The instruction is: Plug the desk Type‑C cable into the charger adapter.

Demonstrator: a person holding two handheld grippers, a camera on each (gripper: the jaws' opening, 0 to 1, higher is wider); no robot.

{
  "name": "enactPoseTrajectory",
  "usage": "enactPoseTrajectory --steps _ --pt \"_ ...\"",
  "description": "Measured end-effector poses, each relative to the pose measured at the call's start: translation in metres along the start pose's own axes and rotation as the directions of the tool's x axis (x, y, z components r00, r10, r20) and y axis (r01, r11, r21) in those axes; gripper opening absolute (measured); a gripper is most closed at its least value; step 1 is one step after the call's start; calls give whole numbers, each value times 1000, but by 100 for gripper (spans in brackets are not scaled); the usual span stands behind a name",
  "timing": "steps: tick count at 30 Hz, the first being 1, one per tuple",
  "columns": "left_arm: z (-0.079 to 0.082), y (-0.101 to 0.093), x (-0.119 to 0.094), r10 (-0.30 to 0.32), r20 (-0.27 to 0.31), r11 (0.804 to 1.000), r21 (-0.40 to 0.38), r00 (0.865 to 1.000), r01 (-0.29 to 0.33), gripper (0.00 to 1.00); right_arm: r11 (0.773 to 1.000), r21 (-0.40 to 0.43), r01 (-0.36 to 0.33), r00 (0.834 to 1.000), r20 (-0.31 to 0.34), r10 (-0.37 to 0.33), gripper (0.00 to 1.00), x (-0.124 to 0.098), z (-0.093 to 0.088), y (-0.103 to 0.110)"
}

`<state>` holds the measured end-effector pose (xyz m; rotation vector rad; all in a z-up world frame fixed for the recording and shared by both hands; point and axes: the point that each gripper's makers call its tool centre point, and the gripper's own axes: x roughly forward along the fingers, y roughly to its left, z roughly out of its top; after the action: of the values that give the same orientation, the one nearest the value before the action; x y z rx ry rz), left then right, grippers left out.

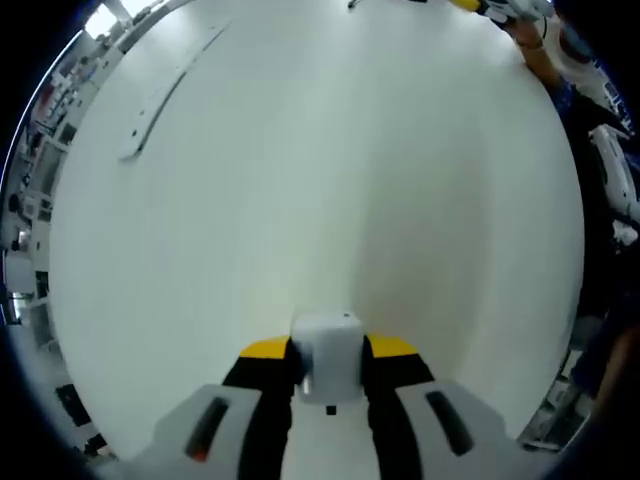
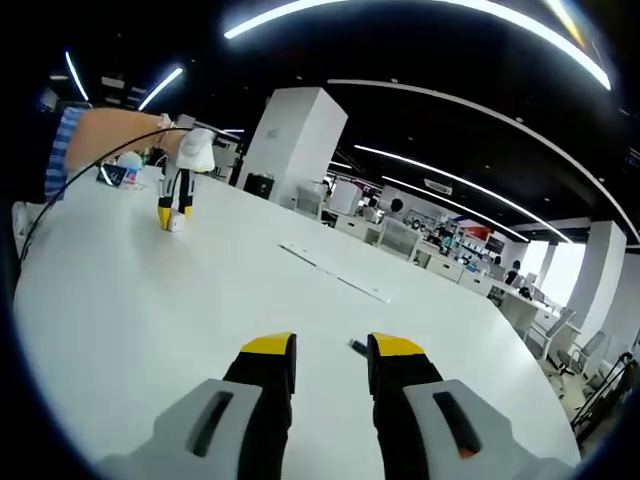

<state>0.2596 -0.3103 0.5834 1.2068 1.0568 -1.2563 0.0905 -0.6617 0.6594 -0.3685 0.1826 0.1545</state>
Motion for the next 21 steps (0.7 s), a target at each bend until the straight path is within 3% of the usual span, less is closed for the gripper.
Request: enactPoseTrajectory --steps 12,21 --pt "2 -51 -2 -50 7 998 45 999 49 26 1000 1 -3 1000 -17 3 29 3 -4 0" --pt "1 -92 -4 -70 48 994 93 996 65 26 1000 -1 -6 999 -48 6 29 5 -12 3"
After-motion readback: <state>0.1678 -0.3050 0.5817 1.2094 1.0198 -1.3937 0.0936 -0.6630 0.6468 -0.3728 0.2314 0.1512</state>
